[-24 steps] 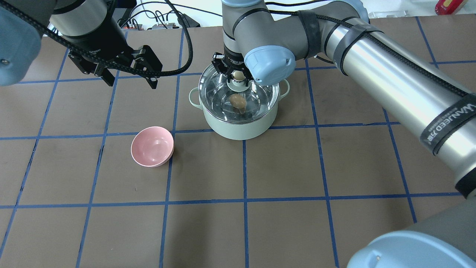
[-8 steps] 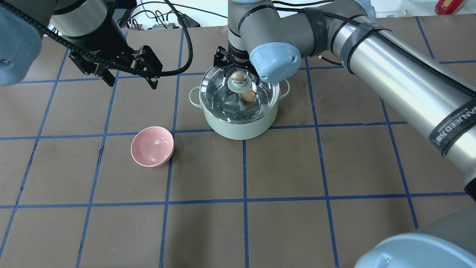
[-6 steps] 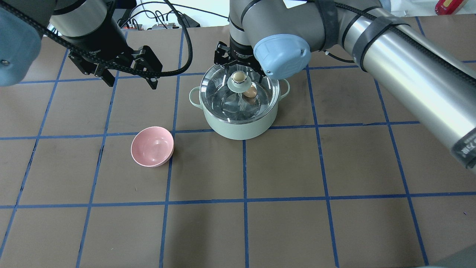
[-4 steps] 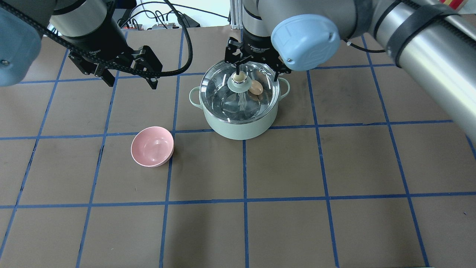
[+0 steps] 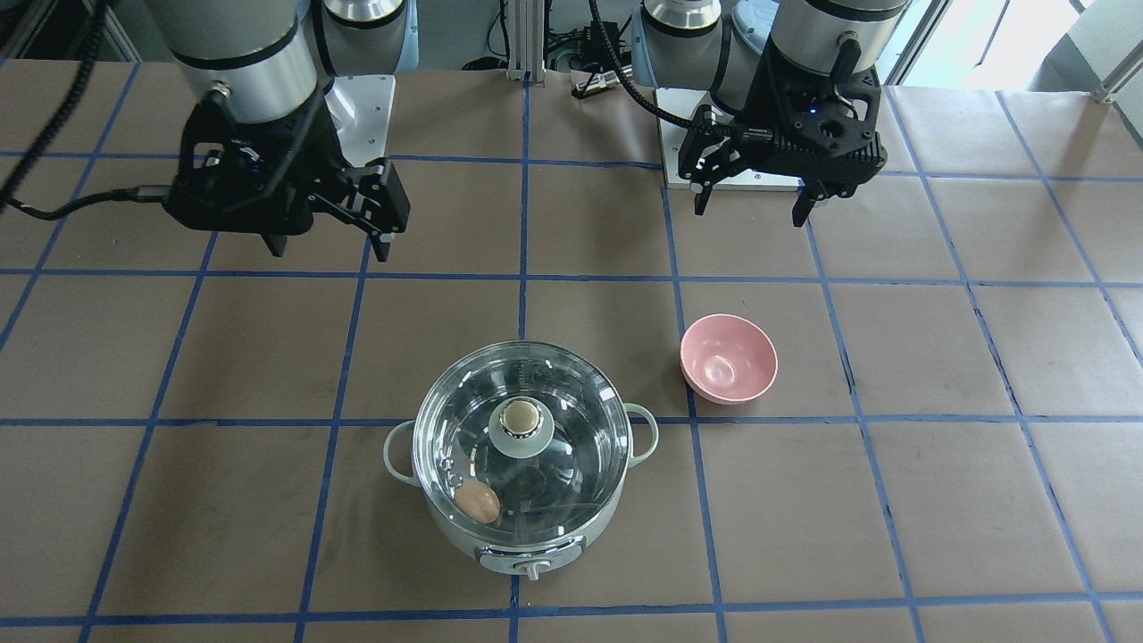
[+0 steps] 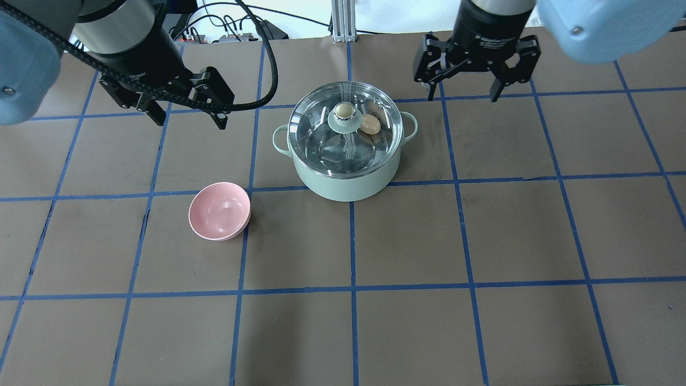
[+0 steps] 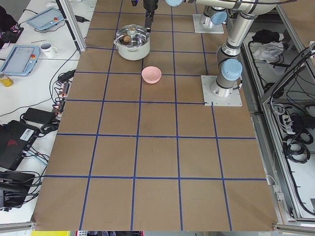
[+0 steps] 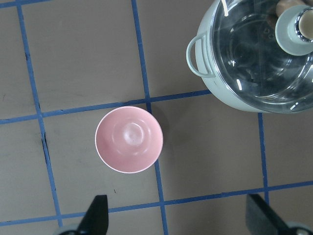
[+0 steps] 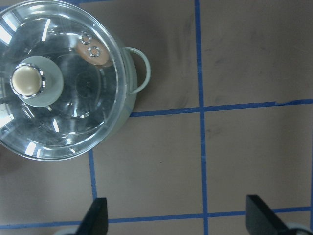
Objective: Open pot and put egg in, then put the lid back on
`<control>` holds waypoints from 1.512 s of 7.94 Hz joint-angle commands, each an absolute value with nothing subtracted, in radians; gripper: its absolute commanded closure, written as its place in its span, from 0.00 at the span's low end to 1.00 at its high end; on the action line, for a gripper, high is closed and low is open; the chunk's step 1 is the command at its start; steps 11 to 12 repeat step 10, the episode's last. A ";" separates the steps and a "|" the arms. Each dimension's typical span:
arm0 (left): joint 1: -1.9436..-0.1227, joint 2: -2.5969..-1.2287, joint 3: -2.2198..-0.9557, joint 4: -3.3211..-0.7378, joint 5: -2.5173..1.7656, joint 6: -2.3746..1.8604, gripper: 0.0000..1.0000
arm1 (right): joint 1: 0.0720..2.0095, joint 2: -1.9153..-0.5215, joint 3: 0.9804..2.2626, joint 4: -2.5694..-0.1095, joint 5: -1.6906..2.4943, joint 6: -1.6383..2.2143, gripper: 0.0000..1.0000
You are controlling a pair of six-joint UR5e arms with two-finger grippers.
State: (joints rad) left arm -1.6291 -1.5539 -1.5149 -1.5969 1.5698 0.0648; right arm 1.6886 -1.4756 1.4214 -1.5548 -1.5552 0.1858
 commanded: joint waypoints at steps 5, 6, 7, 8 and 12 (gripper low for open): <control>-1.631 -1.554 -1.516 -1.597 1.569 0.066 0.00 | 1.505 -1.526 1.427 -1.479 -1.583 0.006 0.00; -1.632 -1.554 -1.516 -1.595 1.568 0.066 0.00 | 1.499 -1.528 1.427 -1.464 -1.583 -0.003 0.00; -1.631 -1.552 -1.516 -1.597 1.569 0.066 0.00 | 1.497 -1.526 1.431 -1.459 -1.582 -0.003 0.00; -1.631 -1.552 -1.516 -1.595 1.569 0.066 0.00 | 1.497 -1.529 1.445 -1.460 -1.580 -0.003 0.00; -1.629 -1.548 -1.516 -1.597 1.569 0.066 0.00 | 1.497 -1.529 1.448 -1.462 -1.580 -0.003 0.00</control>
